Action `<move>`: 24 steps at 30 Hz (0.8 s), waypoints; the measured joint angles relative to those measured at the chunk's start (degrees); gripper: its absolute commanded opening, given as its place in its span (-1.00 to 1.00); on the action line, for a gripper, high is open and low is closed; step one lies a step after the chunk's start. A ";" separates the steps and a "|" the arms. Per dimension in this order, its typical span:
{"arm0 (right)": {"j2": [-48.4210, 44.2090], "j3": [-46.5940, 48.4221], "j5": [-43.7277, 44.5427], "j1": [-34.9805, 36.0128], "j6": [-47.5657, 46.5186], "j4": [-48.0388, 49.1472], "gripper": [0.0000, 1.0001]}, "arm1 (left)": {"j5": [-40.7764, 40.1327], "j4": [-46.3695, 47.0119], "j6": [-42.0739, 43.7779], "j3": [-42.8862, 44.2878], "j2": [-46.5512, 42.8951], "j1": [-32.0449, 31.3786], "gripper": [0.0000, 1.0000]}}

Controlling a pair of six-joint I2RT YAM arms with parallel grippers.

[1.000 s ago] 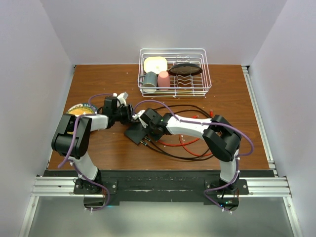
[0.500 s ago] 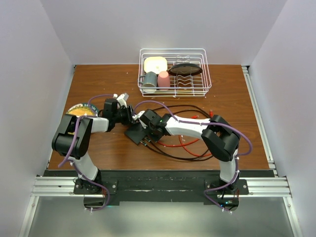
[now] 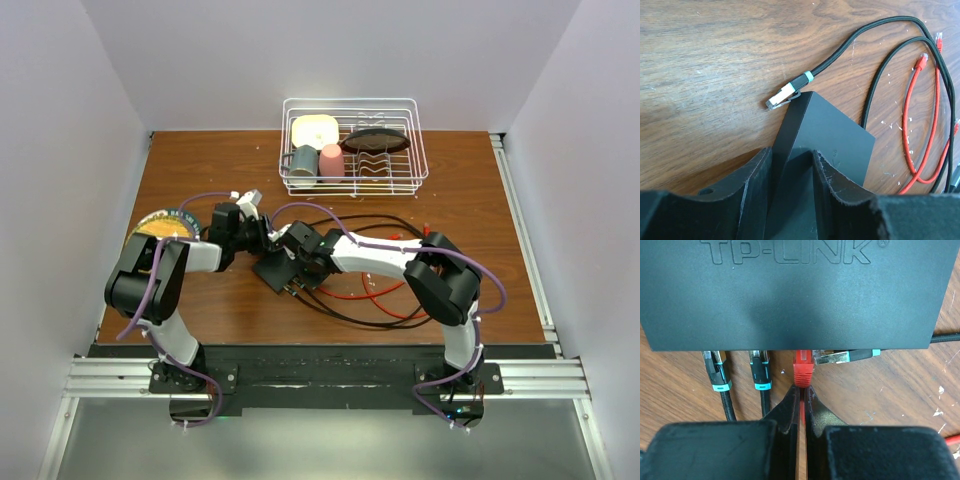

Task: Insert the plug into the switch port

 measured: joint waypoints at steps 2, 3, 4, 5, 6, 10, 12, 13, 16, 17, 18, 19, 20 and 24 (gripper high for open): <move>0.00 0.00 0.04 -0.04 0.76 0.02 -1.00 | -0.28 0.52 -0.02 -0.35 -0.13 -0.11 -0.50; 0.00 0.00 0.04 -0.09 1.18 0.02 -1.00 | -0.46 0.94 -0.11 -0.61 -0.24 -0.15 -0.51; 0.00 0.00 0.04 -0.11 1.38 0.00 -1.00 | -0.52 1.36 -0.35 -0.90 -0.28 -0.20 -0.51; 0.00 0.00 0.04 -0.15 1.64 0.04 -1.00 | -0.66 1.75 -0.44 -1.18 -0.35 -0.22 -0.52; 0.00 0.00 0.00 -0.20 1.84 0.04 -1.00 | -0.76 2.10 -0.48 -1.40 -0.42 -0.26 -0.52; 0.00 0.00 -0.11 -0.26 2.23 0.09 -1.00 | -1.60 2.91 -0.70 -2.03 -0.79 -0.61 -0.53; 0.00 0.00 -0.22 -0.33 2.25 0.13 -1.00 | -2.08 3.26 -0.85 -2.34 -0.94 -0.79 -0.54; 0.00 0.00 -0.31 -0.37 2.23 0.13 -1.00 | -2.21 3.54 -0.87 -2.54 -1.01 -0.83 -0.55; 0.00 0.00 -0.55 -0.44 2.21 0.22 -1.00 | -2.54 4.20 -0.90 -2.93 -1.16 -0.94 -0.56; 0.00 0.00 -0.70 -0.50 2.19 0.26 -1.00 | -2.60 4.28 -0.90 -3.02 -1.20 -0.96 -0.57; 0.00 0.00 -0.92 -0.57 2.21 0.31 -1.00 | -2.69 4.42 -0.90 -3.15 -1.29 -0.98 -0.58; 0.00 0.00 -1.20 -0.68 2.21 0.35 -1.00 | -2.78 4.46 -0.90 -3.21 -1.33 -1.01 -0.58; 0.00 0.00 -1.57 -0.81 2.19 0.44 -1.00 | -2.93 4.50 -0.90 -3.28 -1.40 -1.01 -0.59; 0.00 0.24 -2.54 -1.18 2.05 0.90 -1.00 | -3.23 4.59 -0.90 -3.41 -1.49 -1.03 -0.60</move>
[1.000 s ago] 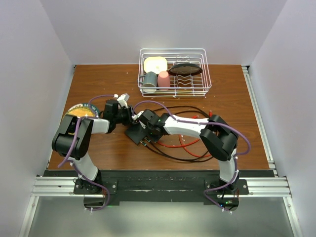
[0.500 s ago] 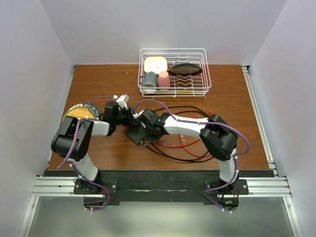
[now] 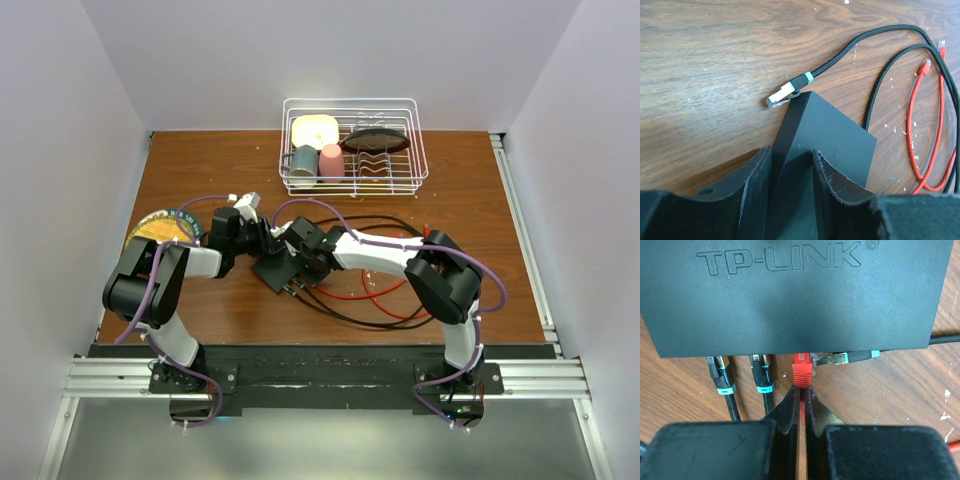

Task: Insert the plug into the switch port

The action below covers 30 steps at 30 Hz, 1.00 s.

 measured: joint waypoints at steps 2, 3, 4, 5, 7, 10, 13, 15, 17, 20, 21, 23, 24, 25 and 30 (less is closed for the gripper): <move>0.00 0.00 -0.57 -0.20 -0.09 0.04 -1.00 | -0.15 0.20 0.00 -0.15 -0.02 -0.02 -0.62; 0.00 0.00 -0.72 -0.28 -0.11 0.07 -1.00 | -0.17 0.37 0.00 -0.22 -0.04 -0.04 -0.62; 0.00 0.00 -0.83 -0.33 -0.11 0.07 -1.00 | -0.22 0.48 0.00 -0.26 -0.04 -0.07 -0.63; 0.00 0.07 -0.96 -0.37 -0.15 0.04 -1.00 | -0.24 0.55 0.00 -0.35 -0.07 -0.09 -0.63; 0.02 0.31 -1.07 -0.42 -0.28 -0.15 -1.00 | -0.28 0.83 0.00 -0.50 -0.07 -0.09 -0.64; 0.52 1.01 -1.14 -0.44 -0.28 -0.57 -1.00 | -0.68 0.96 0.00 -0.72 -0.28 -0.09 -0.65; 1.31 2.19 -1.18 -0.44 -0.26 -1.68 -1.00 | -1.11 0.98 0.00 -1.11 -0.63 -0.11 -0.66; 1.57 2.49 -1.16 -0.44 -0.26 -1.75 -1.00 | -1.55 1.07 -0.02 -1.40 -0.87 -0.11 -0.67; 1.88 2.86 -1.16 -0.44 -0.24 -1.84 -1.00 | -2.05 1.27 0.00 -1.68 -1.18 -0.22 -0.67; 2.03 3.08 -1.16 -0.50 -0.17 -1.88 -1.00 | -2.78 1.75 0.00 -2.14 -1.51 -0.35 -0.68; 2.03 3.15 -1.16 -0.50 -0.11 -1.88 -1.00 | -2.89 1.81 0.00 -2.23 -1.57 -0.39 -0.68; 2.25 3.41 -1.20 -0.57 -0.04 -2.01 -1.00 | -3.34 2.34 -0.02 -2.69 -1.77 -0.46 -0.68; 2.40 3.67 -1.22 -0.61 -0.02 -2.21 -1.00 | -3.61 2.62 -0.02 -2.93 -1.88 -0.46 -0.67; 2.69 4.15 -1.27 -0.68 -0.02 -2.78 -1.00 | -3.74 2.95 -0.02 -3.17 -1.97 -0.46 -0.67; 2.97 4.81 -1.88 -0.94 0.02 -3.67 -1.00 | -4.17 3.96 -0.13 -3.67 -1.99 -0.61 -0.61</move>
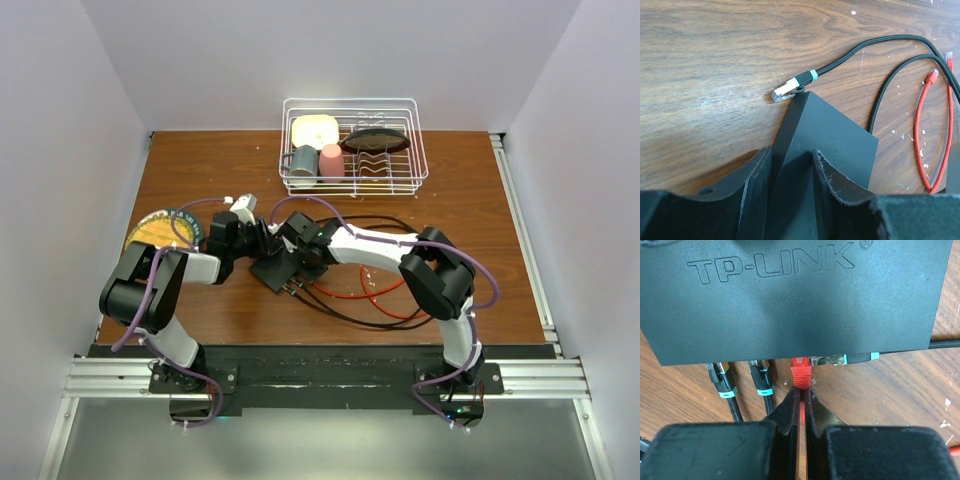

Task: Insert the plug into the switch port

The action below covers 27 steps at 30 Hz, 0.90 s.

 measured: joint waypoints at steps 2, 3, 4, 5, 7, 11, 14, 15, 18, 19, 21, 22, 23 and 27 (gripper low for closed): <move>-0.02 -0.04 -0.15 -0.09 0.07 0.02 -1.00 | -0.07 0.00 -0.04 0.15 0.00 0.00 -0.56; -0.11 -0.26 -0.22 -0.13 0.11 0.22 -1.00 | -0.13 -0.04 -0.07 0.39 0.02 0.00 -0.55; -0.33 -0.66 -0.24 -0.15 0.13 0.70 -1.00 | -0.13 -0.15 -0.11 0.55 0.11 0.00 -0.53; -0.85 -1.57 -0.20 -0.15 0.13 1.77 -1.00 | -0.17 -0.37 -0.17 0.90 0.28 0.00 -0.49; -2.01 -3.63 -0.13 -0.31 0.13 4.00 -1.00 | -0.15 -0.85 -0.39 1.77 0.90 -0.02 -0.42; -5.16 -9.05 -0.13 -0.70 0.09 9.68 -0.88 | -0.04 -1.53 -1.31 2.40 1.40 -0.04 -0.06; -7.08 -12.61 -0.02 -0.72 -0.17 13.68 -0.66 | 0.04 -2.40 -1.49 2.56 1.09 -0.04 0.22; -7.74 -13.66 -0.02 -0.72 -0.28 15.12 -0.61 | 0.39 -3.17 -1.49 2.69 0.79 -0.04 0.28; -9.25 -16.26 0.28 -0.72 -0.35 19.45 -0.49 | 0.70 -6.01 -1.42 3.34 -0.66 0.07 0.41; -9.66 -17.09 0.52 -0.72 -0.35 20.79 -0.46 | 0.74 -7.13 -1.36 3.63 -1.07 0.13 0.45; -10.32 -18.38 1.16 -0.81 -0.28 25.03 -0.36 | 1.90 -9.64 -1.57 4.20 -1.79 0.24 0.51; -10.80 -18.47 1.40 -0.94 -0.31 27.52 -0.33 | 2.69 -10.93 -1.73 4.31 -2.34 0.00 0.58; -11.96 -19.12 1.68 -1.11 -0.31 30.99 -0.20 | 3.28 -12.76 -2.01 4.61 -2.93 -0.11 0.60; -15.85 -20.65 3.08 -1.53 0.02 37.88 0.26 | 5.11 -17.70 -2.71 4.76 -4.98 -0.52 0.71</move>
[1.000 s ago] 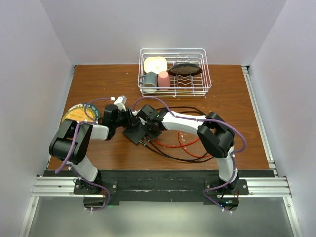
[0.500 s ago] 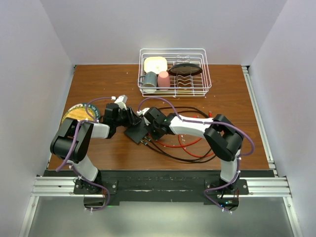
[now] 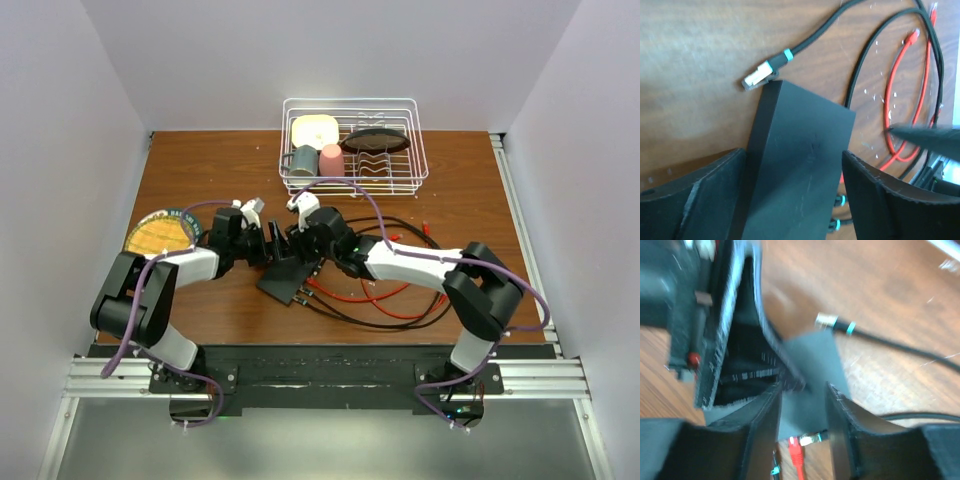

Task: Insert the plug into the switch port

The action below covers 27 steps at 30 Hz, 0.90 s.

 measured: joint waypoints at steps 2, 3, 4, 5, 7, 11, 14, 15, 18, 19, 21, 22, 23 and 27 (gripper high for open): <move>-1.81 -0.83 1.20 -0.07 0.20 1.07 0.45 | -0.24 -2.34 0.00 0.04 -1.18 -0.13 0.72; -2.78 -1.18 1.95 -0.13 0.28 1.09 0.62 | -0.57 -3.72 0.00 0.04 -1.81 -0.13 0.73; -3.67 -1.42 2.99 -0.15 0.46 0.98 0.67 | -0.87 -4.94 0.04 0.09 -2.36 -0.13 0.74; -4.66 -1.55 4.26 -0.15 0.72 0.76 0.76 | -1.20 -5.86 0.11 0.17 -2.73 -0.13 0.75; -6.51 -1.53 6.86 -0.20 1.05 0.11 0.89 | -2.43 -8.37 0.33 0.46 -3.82 -0.13 0.75; -9.44 -0.79 12.04 -1.05 2.43 -3.67 0.92 | -5.35 -11.91 0.63 0.70 -7.10 -0.13 0.77; -10.58 0.11 13.86 -3.50 4.35 -6.51 0.89 | -7.61 -13.81 1.66 1.27 -9.81 -0.13 0.78; -10.97 0.11 14.14 -4.81 5.20 -7.30 0.87 | -8.28 -14.45 1.95 1.55 -10.56 -0.13 0.78; -12.00 0.07 14.36 -9.79 8.09 -10.23 0.86 | -10.03 -15.87 3.34 2.58 -11.72 -0.13 0.78; -12.22 0.02 14.38 -11.17 8.83 -10.88 0.86 | -10.51 -16.22 3.56 2.86 -11.96 -0.13 0.78; -12.90 -0.57 14.34 -14.56 10.67 -12.33 0.86 | -11.52 -16.98 4.17 3.15 -12.59 -0.13 0.77; -13.31 -1.09 14.21 -16.11 11.63 -12.96 0.85 | -11.93 -17.27 4.46 3.15 -13.14 -0.24 0.76; -13.64 -1.79 13.77 -17.18 12.72 -13.75 0.84 | -12.35 -17.42 4.74 3.15 -13.81 -0.37 0.75; -14.38 -4.04 12.04 -21.11 15.43 -15.45 0.84 | -14.19 -17.99 5.88 4.59 -15.82 -2.75 0.71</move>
